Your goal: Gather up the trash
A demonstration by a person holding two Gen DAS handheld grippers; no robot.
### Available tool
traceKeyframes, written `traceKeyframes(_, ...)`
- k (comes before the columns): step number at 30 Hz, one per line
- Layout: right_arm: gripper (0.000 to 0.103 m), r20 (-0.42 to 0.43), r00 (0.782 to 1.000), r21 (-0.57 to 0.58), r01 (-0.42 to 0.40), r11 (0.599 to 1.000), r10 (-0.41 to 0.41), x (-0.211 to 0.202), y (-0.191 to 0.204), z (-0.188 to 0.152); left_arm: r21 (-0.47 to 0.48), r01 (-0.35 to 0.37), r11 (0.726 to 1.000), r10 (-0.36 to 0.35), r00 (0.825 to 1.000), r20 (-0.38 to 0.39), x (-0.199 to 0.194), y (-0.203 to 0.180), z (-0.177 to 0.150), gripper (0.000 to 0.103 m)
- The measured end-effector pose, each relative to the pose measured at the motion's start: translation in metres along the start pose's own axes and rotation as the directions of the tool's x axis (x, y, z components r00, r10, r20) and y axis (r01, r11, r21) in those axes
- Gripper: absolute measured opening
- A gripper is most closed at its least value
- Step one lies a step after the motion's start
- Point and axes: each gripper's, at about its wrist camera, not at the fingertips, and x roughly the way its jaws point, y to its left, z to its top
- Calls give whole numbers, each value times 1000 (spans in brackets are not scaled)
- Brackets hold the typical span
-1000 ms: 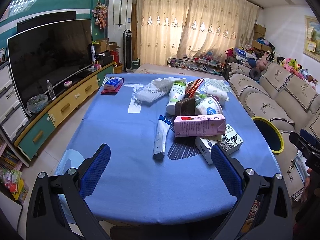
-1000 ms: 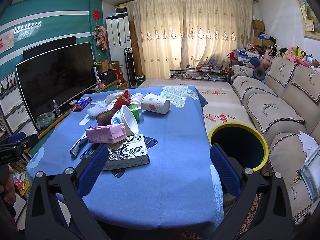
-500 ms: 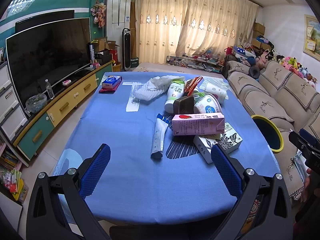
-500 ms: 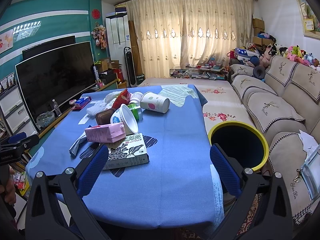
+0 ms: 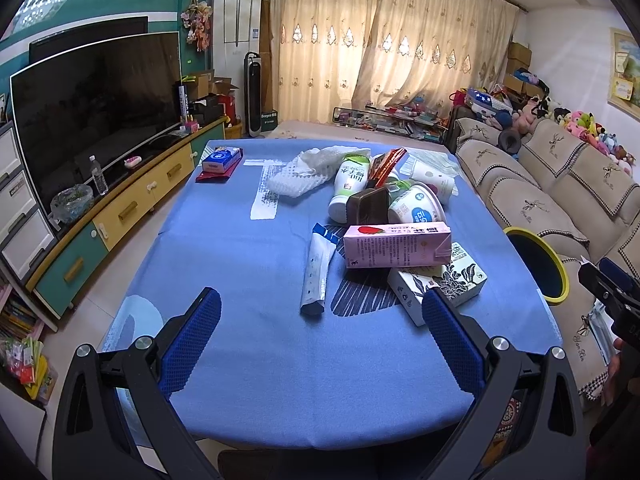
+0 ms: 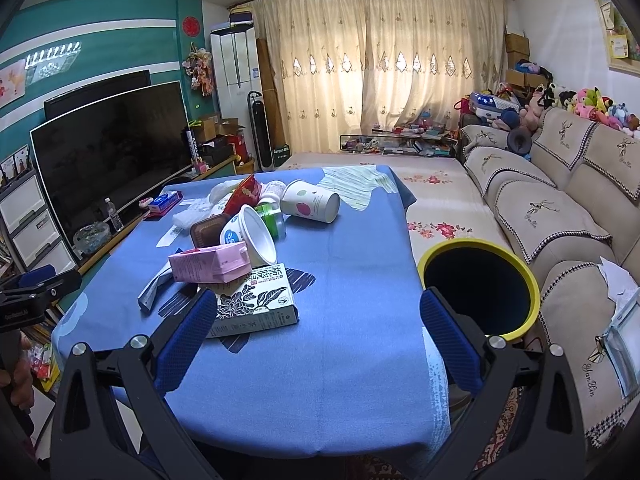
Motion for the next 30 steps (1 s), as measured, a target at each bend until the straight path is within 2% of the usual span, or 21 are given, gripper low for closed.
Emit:
traceKeyframes(19,97,-18,1000,0,-7,1000,7,4,2,-1,-3,-5,1000,5,1000,-6,5,2,0,99)
traceKeyframes(30,97,-53,998,-3,-15,1000,15,20,4,-3,3,-19,1000,19,1000,8,13,5,7,99)
